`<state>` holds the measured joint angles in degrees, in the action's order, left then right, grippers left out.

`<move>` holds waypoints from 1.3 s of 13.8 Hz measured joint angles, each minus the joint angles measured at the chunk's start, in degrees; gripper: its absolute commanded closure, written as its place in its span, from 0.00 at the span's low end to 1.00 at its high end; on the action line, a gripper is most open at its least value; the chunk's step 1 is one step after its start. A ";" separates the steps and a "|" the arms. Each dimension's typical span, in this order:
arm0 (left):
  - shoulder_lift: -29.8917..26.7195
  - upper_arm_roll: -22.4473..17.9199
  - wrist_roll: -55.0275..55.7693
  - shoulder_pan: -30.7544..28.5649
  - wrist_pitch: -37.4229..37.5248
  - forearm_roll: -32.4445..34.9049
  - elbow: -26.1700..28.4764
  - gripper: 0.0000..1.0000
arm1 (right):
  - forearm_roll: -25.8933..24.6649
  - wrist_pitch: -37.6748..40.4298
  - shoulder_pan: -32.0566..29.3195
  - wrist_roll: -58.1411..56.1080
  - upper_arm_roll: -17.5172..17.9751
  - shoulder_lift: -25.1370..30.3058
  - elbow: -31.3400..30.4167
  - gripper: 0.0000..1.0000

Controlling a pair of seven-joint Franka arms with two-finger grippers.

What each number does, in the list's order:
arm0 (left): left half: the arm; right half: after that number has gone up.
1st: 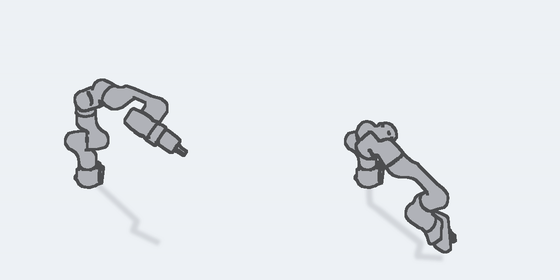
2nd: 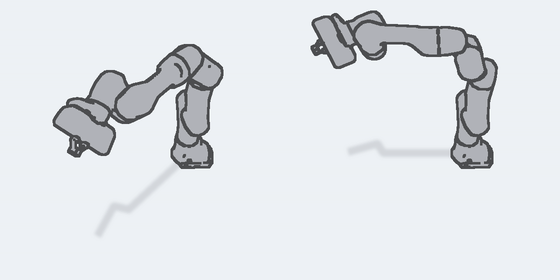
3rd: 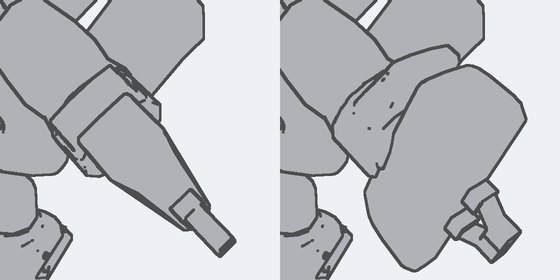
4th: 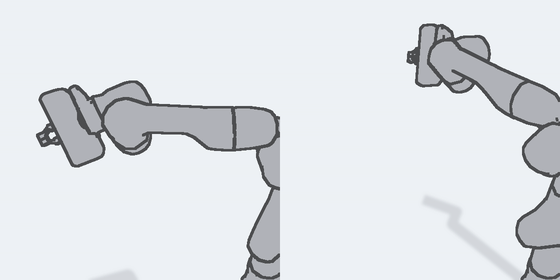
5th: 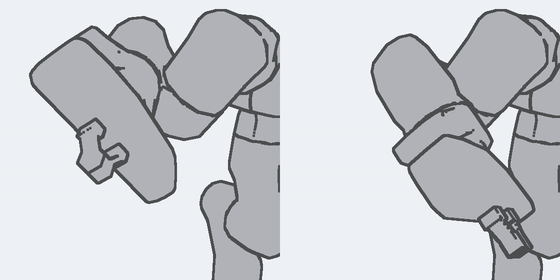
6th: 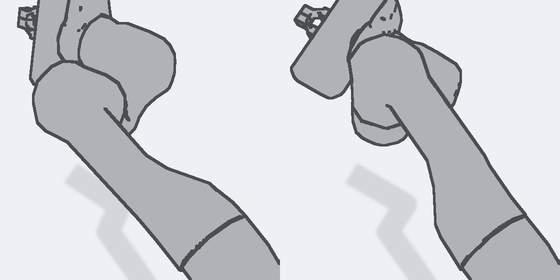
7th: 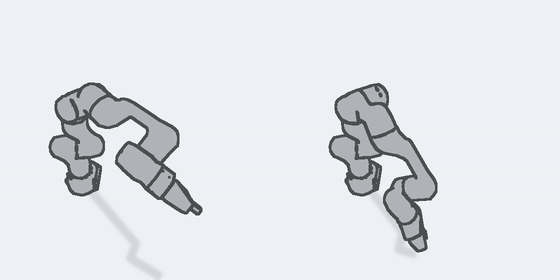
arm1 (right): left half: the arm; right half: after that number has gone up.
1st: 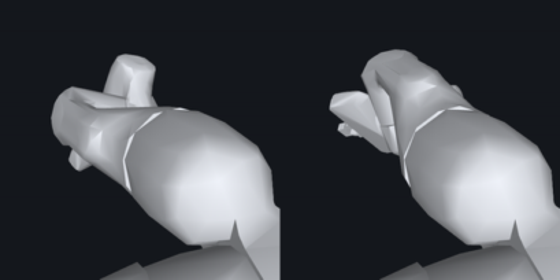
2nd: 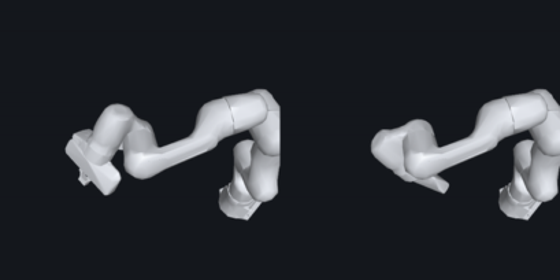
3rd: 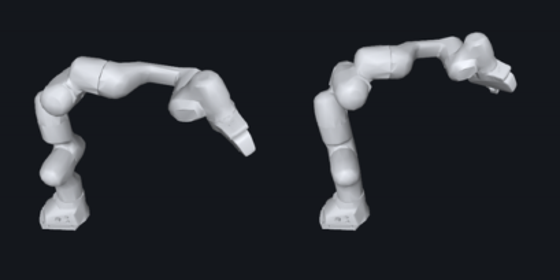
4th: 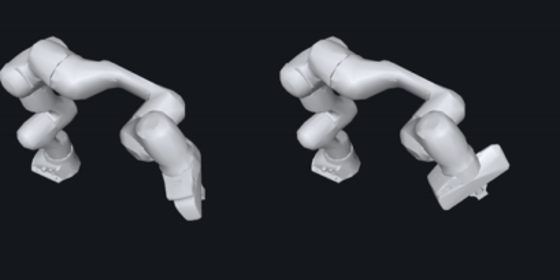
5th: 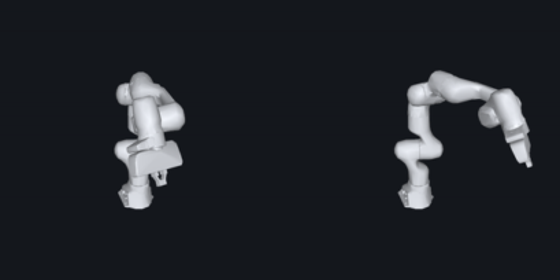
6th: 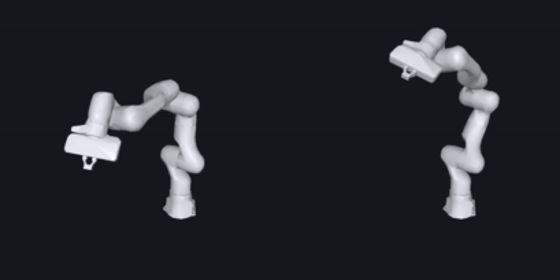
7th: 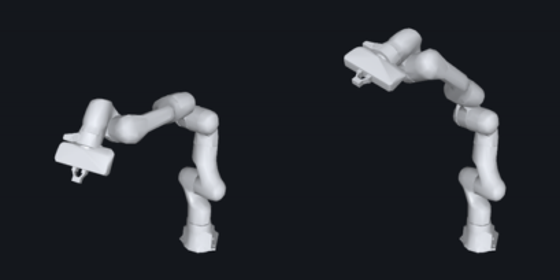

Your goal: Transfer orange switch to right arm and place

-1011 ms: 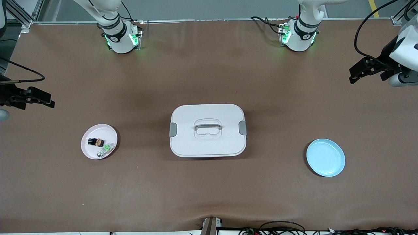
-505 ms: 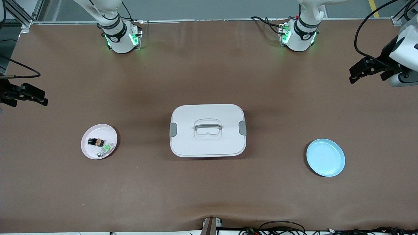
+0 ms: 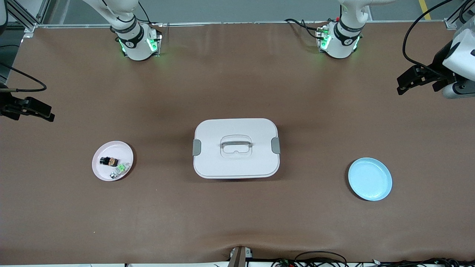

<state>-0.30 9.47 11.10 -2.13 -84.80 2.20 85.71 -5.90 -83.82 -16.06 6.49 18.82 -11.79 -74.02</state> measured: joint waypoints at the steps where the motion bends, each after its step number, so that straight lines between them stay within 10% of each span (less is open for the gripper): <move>1: 0.00 0.00 0.00 0.00 0.00 0.00 0.00 0.00 | 0.03 -0.04 3.00 0.50 -3.19 0.29 0.01 0.00; 11: -0.03 -0.03 -0.04 -0.11 0.00 0.00 -0.26 0.00 | 6.57 0.04 20.32 0.93 -25.31 1.22 -0.10 0.00; 18: -0.03 -0.13 -0.05 -0.25 0.00 0.00 -1.17 0.00 | 8.16 0.11 14.45 0.94 -19.89 1.45 -0.74 0.00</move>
<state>-0.33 9.34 11.05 -2.39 -84.80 2.20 84.54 2.27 -83.70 -1.61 7.43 -1.07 -10.34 -74.76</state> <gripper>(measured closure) 0.000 0.000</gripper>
